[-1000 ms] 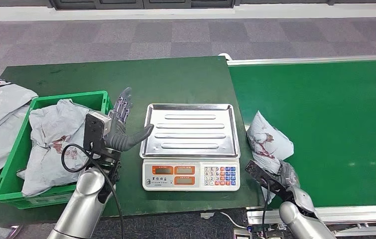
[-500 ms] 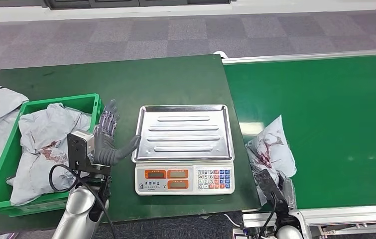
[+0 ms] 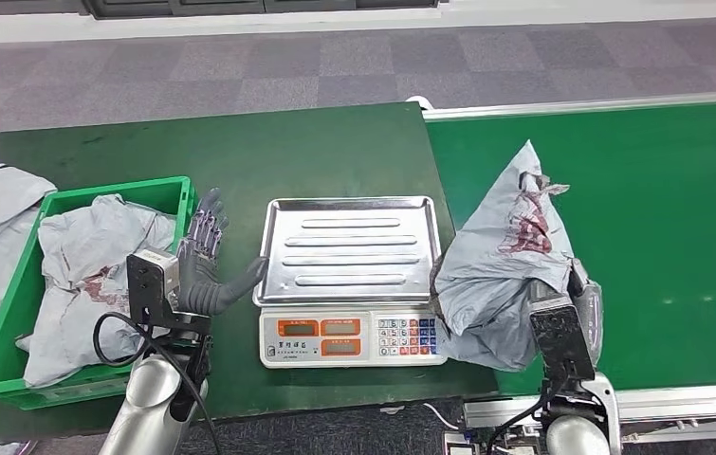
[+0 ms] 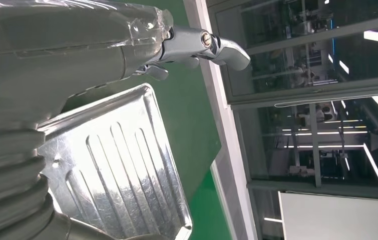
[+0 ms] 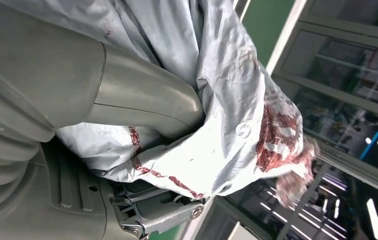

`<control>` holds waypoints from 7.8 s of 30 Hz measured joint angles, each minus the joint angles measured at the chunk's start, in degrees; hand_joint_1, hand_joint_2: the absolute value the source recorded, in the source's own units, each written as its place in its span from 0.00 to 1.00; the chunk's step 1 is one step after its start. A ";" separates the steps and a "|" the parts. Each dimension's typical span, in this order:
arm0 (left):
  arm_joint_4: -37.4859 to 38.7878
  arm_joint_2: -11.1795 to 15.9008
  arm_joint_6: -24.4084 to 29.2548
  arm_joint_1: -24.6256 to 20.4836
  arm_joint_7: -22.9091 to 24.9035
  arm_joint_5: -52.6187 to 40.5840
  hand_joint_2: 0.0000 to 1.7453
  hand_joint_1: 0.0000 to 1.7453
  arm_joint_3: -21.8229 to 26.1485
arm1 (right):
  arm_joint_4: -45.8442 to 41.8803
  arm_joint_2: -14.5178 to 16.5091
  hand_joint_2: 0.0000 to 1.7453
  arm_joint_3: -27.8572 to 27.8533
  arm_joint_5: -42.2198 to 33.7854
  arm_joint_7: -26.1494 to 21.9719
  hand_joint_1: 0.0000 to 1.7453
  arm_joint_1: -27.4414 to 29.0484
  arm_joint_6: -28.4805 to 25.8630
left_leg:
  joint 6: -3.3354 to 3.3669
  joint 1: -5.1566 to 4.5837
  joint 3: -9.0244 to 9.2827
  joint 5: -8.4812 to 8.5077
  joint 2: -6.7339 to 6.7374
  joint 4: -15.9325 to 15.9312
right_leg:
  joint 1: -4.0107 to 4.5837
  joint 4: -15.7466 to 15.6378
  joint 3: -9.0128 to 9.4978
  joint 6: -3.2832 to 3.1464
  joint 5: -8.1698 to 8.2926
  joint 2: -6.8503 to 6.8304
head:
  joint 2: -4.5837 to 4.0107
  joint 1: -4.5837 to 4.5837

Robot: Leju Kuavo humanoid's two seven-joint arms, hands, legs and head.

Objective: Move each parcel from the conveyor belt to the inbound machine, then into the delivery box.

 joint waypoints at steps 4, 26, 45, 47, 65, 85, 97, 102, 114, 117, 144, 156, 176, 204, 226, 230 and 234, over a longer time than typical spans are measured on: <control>0.00 -0.03 0.00 -0.08 0.00 -0.01 1.00 0.00 0.00 | -1.19 0.05 1.00 -0.34 0.31 -1.29 1.00 -0.14 -0.90 | 0.04 -0.09 -0.01 0.05 0.00 0.05 | -0.08 0.00 0.02 0.07 0.09 0.00 | 0.00 0.00; 7.76 -2.08 2.77 -10.71 -0.81 0.27 1.00 0.00 -1.06 | 13.57 -4.89 1.00 9.42 -7.63 6.22 1.00 -35.28 20.48 | 0.19 -0.13 -0.49 0.86 0.26 0.21 | -0.12 0.02 -0.44 0.21 0.96 0.22 | 0.00 0.00; 14.49 -2.46 5.87 -15.49 -0.98 1.64 1.00 0.00 -4.09 | 36.96 -1.85 1.00 21.24 -20.23 6.23 0.56 -43.86 31.85 | 0.11 -0.14 -0.73 0.96 -0.10 0.27 | -0.13 0.03 -0.53 0.25 1.02 -0.07 | 0.00 0.00; 14.82 -2.44 6.26 -15.62 -0.98 1.47 1.00 0.00 -4.48 | 39.56 -1.68 1.00 22.33 -21.18 5.99 0.06 -43.49 33.38 | 0.11 -0.14 -0.73 0.96 -0.11 0.27 | -0.12 0.03 -0.53 0.25 1.02 -0.07 | 0.00 0.00; 14.68 -1.99 9.64 -14.41 1.03 -5.80 1.00 0.00 -5.61 | 46.11 -2.50 1.00 25.71 -12.95 8.75 0.00 -35.96 26.90 | 0.12 -0.14 -0.66 0.95 -0.03 0.28 | -0.13 0.02 -0.51 0.26 1.03 0.00 | 0.00 0.00; 12.22 -2.19 7.96 -11.89 0.18 -14.70 1.00 0.00 -7.64 | 29.72 -0.71 1.00 20.31 -9.69 -1.43 0.00 -29.10 19.66 | 0.12 -0.14 -0.68 0.95 -0.01 0.28 | -0.13 0.02 -0.54 0.26 1.03 0.03 | 0.00 0.00; 12.22 -2.77 7.92 -12.14 -1.08 -14.64 1.00 0.00 -8.13 | 24.72 0.30 1.00 18.98 -11.87 -4.18 0.00 -28.96 18.48 | 0.12 -0.15 -0.68 0.95 -0.01 0.28 | -0.14 0.02 -0.55 0.27 1.04 0.03 | 0.00 0.00; 12.73 -3.67 9.43 -12.84 -2.17 -11.94 1.00 0.00 -8.13 | 20.06 1.21 1.00 17.17 -15.53 -7.06 0.00 -28.53 16.06 | 0.11 -0.15 -0.68 0.95 -0.02 0.28 | -0.14 0.02 -0.55 0.27 1.04 0.03 | 0.00 0.00; 20.38 -2.40 2.93 -15.43 -4.63 -27.39 1.00 0.00 -14.92 | 15.72 0.68 1.00 4.40 -22.33 -8.86 0.00 -27.88 3.44 | 0.18 -0.24 -0.68 0.99 -0.04 0.30 | -0.23 0.01 -0.53 0.36 1.10 -0.04 | 0.00 0.00; 23.75 -2.50 3.01 -16.41 -5.03 -29.10 1.00 0.00 -16.65 | 16.14 -0.19 1.00 0.74 -22.38 -8.95 0.00 -27.90 3.15 | 0.20 -0.29 -0.68 0.97 0.07 0.30 | -0.28 0.01 -0.56 0.40 1.13 0.05 | 0.00 0.00; 47.89 -3.81 -10.80 -31.33 2.91 -45.51 1.00 1.00 -34.58 | 18.35 -0.81 1.00 -0.88 -22.53 -6.91 0.00 -28.19 8.74 | 0.35 -0.29 -0.57 1.07 -0.13 0.30 | -0.27 0.01 -0.26 0.46 1.16 -0.21 | 0.00 0.00; 44.66 -4.20 -2.69 -30.91 3.82 -39.73 1.00 1.00 -31.66 | 11.10 -0.08 1.00 -0.84 -19.33 -5.55 0.00 -22.34 9.43 | 0.31 -0.28 -0.56 1.15 -0.08 0.29 | -0.25 0.01 -0.37 0.41 1.24 -0.15 | 0.00 0.00; 17.10 0.31 0.63 -27.37 8.10 -28.79 1.00 1.00 -15.26 | 9.05 3.54 1.00 0.99 -23.27 -7.08 0.00 -19.89 8.22 | 0.30 -0.26 -1.06 1.22 -0.08 0.28 | -0.23 0.03 -0.81 0.40 1.28 -0.10 | 0.00 0.00; 35.02 15.09 26.50 -27.12 14.95 -56.23 1.00 1.00 6.96 | 14.53 5.71 1.00 6.91 -28.18 -5.64 0.00 -28.83 5.85 | 0.16 -0.14 -1.40 1.39 0.13 0.28 | -0.07 0.11 -1.26 0.26 1.45 0.12 | 0.00 -0.01; 13.81 18.37 17.26 -3.10 12.25 -56.00 1.00 0.00 19.04 | 15.48 5.43 1.00 5.73 -24.63 -5.04 0.00 -27.25 7.72 | 0.12 -0.14 -1.48 1.29 0.40 0.27 | -0.10 0.11 -1.47 0.24 1.43 0.36 | 0.00 -0.01; 9.08 18.86 16.57 -0.37 12.35 -53.35 1.00 0.00 20.81 | 15.51 5.50 1.00 5.68 -23.20 -3.56 0.00 -27.17 9.51 | 0.12 -0.14 -1.48 1.30 0.37 0.27 | -0.10 0.11 -1.45 0.24 1.44 0.33 | 0.00 -0.02; 4.92 18.97 16.11 1.51 12.19 -50.71 1.00 0.00 22.62 | 15.77 5.56 1.00 5.62 -22.57 -2.85 0.00 -27.16 10.62 | 0.12 -0.14 -1.48 1.31 0.36 0.28 | -0.10 0.11 -1.44 0.24 1.45 0.32 | 0.00 -0.01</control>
